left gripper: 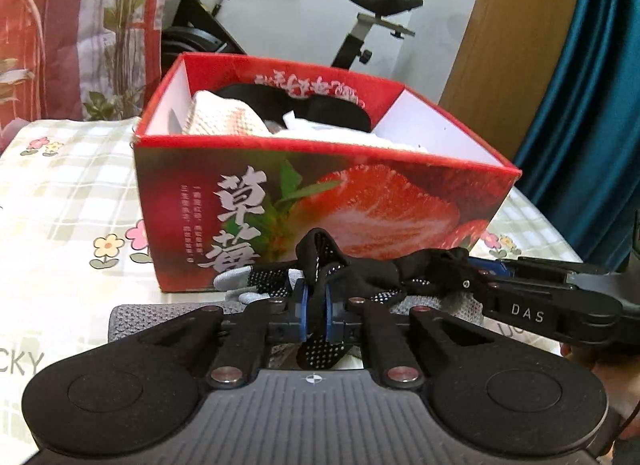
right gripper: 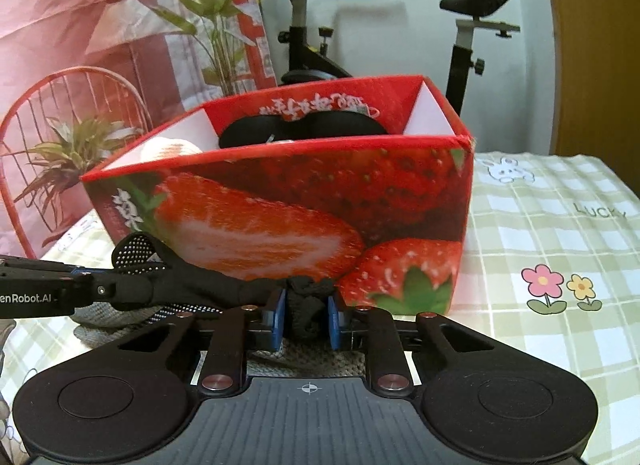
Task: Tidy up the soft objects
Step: 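Lower both tools to the black gloves and close them on the gloves, then lift the black gloves with both tools into the red box and open them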
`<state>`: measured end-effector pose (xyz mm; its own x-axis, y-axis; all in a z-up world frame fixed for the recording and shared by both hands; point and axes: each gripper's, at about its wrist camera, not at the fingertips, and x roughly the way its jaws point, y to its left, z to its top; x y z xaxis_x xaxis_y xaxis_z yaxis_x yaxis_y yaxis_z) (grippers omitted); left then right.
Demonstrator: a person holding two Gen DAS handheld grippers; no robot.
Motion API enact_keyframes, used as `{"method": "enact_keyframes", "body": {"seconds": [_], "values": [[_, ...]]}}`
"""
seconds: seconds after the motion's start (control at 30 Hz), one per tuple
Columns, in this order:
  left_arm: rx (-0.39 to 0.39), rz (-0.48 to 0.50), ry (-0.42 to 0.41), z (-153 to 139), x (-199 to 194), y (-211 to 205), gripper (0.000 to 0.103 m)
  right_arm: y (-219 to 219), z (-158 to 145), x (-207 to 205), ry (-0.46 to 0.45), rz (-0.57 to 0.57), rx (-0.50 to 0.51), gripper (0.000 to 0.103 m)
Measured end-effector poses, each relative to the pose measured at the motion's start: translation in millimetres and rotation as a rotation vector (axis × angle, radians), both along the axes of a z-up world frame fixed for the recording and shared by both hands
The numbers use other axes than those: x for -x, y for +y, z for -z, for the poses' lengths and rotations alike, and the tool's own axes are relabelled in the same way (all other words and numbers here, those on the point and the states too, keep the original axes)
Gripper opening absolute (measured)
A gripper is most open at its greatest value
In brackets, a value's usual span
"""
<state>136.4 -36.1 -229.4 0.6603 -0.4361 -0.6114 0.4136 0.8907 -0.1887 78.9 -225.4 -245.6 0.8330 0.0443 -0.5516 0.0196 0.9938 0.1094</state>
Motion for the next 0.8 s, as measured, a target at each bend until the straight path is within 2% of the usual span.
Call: {"method": "enact_keyframes", "body": {"seconds": [0.43,0.8], "values": [[0.066,-0.027,-0.076,-22.2,32.1,23.3,0.009,27.6,-34.1,28.9,-0.095,-0.048,0.036,0.019],[0.097,-0.043,-0.158,-43.8,43.8,31.4,0.009,42.4,-62.6,35.0,-0.148,-0.081,0.069,0.019]]}}
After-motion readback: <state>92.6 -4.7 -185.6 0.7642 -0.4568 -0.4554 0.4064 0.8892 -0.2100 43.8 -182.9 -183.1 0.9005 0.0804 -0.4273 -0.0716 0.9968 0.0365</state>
